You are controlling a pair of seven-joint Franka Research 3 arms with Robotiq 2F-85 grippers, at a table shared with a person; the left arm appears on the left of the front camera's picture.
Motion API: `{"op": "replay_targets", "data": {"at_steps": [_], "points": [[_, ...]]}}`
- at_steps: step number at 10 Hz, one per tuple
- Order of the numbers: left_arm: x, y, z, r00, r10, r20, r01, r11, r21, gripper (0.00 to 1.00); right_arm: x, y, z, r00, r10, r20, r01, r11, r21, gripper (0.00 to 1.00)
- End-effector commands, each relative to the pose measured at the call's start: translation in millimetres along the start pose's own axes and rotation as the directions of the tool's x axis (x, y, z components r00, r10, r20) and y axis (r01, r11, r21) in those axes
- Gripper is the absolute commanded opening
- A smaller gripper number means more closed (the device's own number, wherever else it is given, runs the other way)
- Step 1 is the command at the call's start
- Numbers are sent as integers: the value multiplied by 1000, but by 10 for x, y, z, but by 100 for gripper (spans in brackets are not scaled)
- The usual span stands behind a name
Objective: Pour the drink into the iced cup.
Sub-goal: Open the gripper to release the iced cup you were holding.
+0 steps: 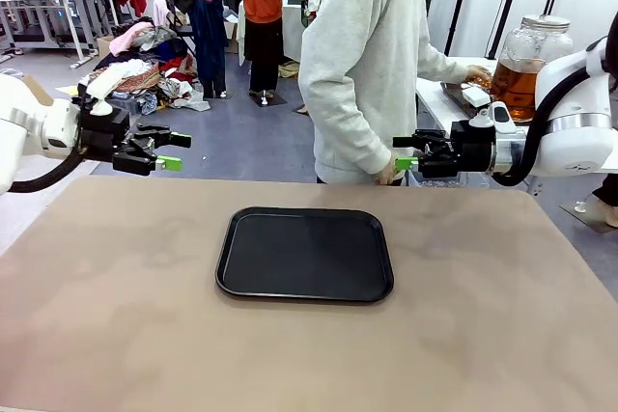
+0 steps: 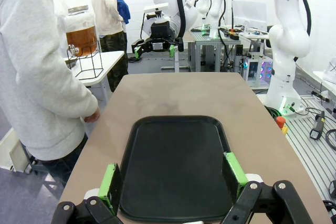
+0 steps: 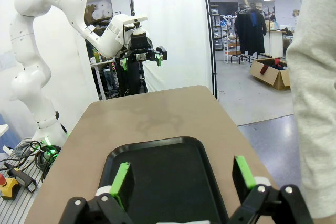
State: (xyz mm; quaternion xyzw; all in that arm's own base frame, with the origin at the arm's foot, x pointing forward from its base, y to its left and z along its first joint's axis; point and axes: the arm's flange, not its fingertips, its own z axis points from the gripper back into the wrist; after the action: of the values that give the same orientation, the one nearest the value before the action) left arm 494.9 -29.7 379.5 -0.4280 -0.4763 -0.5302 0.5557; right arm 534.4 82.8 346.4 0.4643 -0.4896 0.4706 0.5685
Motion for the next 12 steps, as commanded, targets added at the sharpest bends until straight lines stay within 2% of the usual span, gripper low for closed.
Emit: {"op": "replay_targets", "data": {"at_steps": [1,12], "points": [[19,-12,10,1000,-3,5,3,1000,-2,100,18,-6,2,1000,4,-2,-4,1000,-3,100],[19,-12,10,1000,-3,5,3,1000,-2,100,18,-6,2,1000,4,-2,-4,1000,-3,100]]}}
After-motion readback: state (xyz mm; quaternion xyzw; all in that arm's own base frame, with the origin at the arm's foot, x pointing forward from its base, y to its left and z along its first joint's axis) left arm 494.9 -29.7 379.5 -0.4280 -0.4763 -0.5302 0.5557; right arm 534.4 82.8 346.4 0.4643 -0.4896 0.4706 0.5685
